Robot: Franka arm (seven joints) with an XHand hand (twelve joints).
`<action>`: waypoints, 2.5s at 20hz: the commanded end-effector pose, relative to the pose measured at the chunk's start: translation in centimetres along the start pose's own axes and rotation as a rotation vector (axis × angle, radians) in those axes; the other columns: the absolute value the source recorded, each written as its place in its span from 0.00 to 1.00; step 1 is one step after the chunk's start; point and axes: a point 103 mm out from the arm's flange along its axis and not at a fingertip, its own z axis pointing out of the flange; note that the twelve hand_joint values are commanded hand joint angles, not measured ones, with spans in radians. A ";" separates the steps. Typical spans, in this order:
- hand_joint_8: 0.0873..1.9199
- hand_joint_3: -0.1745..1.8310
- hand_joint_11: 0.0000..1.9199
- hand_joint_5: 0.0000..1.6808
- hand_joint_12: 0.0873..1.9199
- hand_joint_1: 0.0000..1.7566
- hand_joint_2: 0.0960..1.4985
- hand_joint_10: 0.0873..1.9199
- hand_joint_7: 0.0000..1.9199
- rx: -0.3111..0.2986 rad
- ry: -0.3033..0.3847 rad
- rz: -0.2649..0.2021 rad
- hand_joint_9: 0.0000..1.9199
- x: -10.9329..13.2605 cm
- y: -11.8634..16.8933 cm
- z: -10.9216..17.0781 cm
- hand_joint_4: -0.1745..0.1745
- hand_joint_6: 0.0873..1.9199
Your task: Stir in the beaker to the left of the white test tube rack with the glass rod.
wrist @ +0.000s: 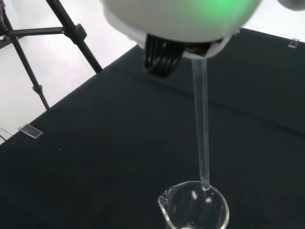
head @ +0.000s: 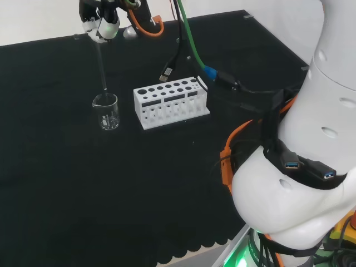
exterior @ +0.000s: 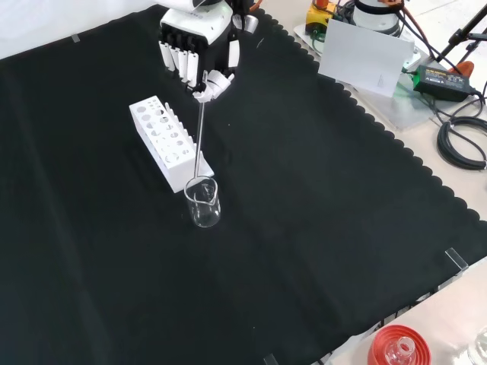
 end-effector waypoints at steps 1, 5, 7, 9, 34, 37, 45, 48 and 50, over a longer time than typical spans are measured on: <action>0.41 0.50 0.81 0.72 0.32 0.76 0.34 0.24 0.70 0.009 0.020 0.005 0.87 -1.3 -0.1 1.9 0.00 0.32; 0.41 0.50 0.81 0.72 0.32 0.76 0.34 0.24 0.70 0.017 0.024 0.001 0.87 -1.5 0.1 2.3 0.00 0.32; 0.41 0.50 0.81 0.72 0.32 0.76 0.34 0.24 0.70 0.028 0.020 0.000 0.87 -1.4 0.3 2.5 0.00 0.32; 0.41 0.50 0.81 0.72 0.32 0.76 0.34 0.24 0.70 0.030 0.025 -0.008 0.87 -1.4 1.0 4.6 0.00 0.32; 0.41 0.50 0.81 0.71 0.32 0.76 0.34 0.24 0.70 0.108 0.025 -0.038 0.88 -1.3 2.0 8.2 0.00 0.32; 0.41 0.50 0.81 0.71 0.32 0.76 0.34 0.24 0.70 0.119 0.017 -0.031 0.88 -1.0 1.5 7.9 0.00 0.32; 0.41 0.50 0.81 0.72 0.32 0.76 0.34 0.24 0.70 0.121 0.036 -0.059 0.88 0.6 0.2 7.5 0.00 0.31; 0.41 0.50 0.81 0.72 0.32 0.76 0.34 0.24 0.70 0.124 0.044 -0.070 0.88 1.3 0.5 7.5 0.00 0.31; 0.41 0.50 0.81 0.72 0.32 0.76 0.34 0.24 0.70 0.118 0.048 -0.081 0.88 1.7 1.1 7.5 0.00 0.31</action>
